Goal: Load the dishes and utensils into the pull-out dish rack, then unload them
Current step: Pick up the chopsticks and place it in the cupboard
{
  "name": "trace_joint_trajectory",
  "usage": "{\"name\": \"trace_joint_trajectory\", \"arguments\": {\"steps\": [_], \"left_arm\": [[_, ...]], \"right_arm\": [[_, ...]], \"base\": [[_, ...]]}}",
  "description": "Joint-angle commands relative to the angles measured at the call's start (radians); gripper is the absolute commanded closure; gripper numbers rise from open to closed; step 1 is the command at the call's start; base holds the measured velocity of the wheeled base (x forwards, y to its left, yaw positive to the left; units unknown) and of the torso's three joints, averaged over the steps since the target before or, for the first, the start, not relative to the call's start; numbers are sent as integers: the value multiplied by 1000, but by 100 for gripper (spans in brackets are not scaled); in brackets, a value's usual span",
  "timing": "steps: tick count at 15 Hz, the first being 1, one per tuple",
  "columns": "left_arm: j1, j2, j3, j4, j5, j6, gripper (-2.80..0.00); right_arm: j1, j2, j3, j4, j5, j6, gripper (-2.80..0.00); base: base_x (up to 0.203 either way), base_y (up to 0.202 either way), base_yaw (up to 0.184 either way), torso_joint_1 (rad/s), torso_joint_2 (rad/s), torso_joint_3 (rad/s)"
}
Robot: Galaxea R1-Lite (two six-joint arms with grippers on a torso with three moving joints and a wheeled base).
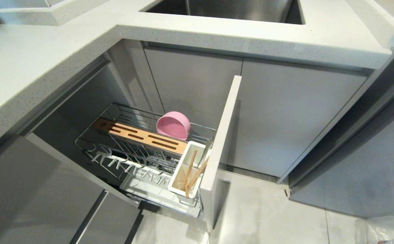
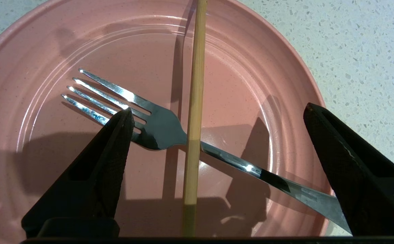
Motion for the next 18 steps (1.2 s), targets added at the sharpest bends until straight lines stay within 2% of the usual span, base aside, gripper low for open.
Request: {"name": "trace_joint_trajectory", "arguments": {"steps": [1,2,3,18], "left_arm": [[1,0,0,5,-5,1,-280],[1,0,0,4,-5,1,-280],[1,0,0,3,-5,1,0],[7,-36,0,5,2,-2,0]], "right_arm": [[0,0,2,0,0,0,0],[0,0,2,0,0,1,0],[0,0,2,0,0,1,0],[0,0,2,0,0,-1,0]], "base": [[0,0,0,0,0,0],[0,0,0,0,0,0],[0,0,0,0,0,0],[0,0,0,0,0,0]]}}
